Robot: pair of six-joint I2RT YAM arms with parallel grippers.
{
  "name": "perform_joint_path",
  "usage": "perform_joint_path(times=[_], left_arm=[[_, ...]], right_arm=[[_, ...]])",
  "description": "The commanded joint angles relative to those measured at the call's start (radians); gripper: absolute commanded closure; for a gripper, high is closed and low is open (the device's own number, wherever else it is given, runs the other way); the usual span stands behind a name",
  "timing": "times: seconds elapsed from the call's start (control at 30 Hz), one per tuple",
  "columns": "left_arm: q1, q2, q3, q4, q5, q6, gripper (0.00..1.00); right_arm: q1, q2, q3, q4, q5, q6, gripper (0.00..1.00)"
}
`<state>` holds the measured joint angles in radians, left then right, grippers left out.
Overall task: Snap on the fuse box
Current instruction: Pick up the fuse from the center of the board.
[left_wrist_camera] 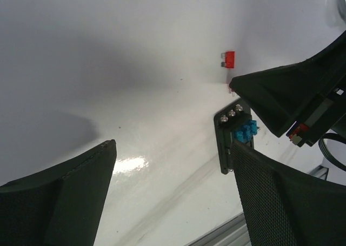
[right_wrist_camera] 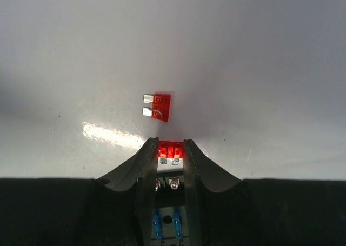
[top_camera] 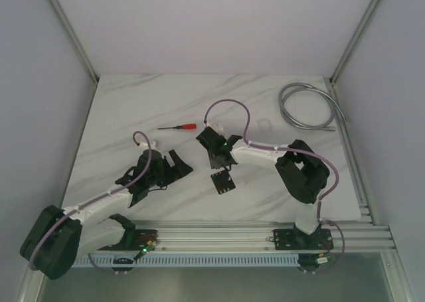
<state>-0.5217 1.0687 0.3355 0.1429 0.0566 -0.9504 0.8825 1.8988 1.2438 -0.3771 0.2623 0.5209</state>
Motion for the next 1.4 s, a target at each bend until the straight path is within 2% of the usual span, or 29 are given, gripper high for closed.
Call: perform_joint_path(times=[0.0, 0.27, 0.6, 1.37], left_arm=[[0.005, 0.012, 0.017, 0.108, 0.043, 0.032, 0.07], [-0.002, 0.064, 0.029, 0.241, 0.074, 0.064, 0.19], [-0.079, 0.131, 0.075, 0.379, 0.059, 0.108, 0.41], [-0.151, 0.207, 0.137, 0.449, -0.008, 0.093, 0.65]], right_arm=[[-0.003, -0.077, -0.025, 0.043, 0.031, 0.041, 0.76], [-0.001, -0.171, -0.074, 0.138, 0.036, 0.09, 0.76], [0.014, -0.284, -0.144, 0.247, -0.01, 0.149, 0.76], [0.039, -0.401, -0.252, 0.358, -0.063, 0.233, 0.75]])
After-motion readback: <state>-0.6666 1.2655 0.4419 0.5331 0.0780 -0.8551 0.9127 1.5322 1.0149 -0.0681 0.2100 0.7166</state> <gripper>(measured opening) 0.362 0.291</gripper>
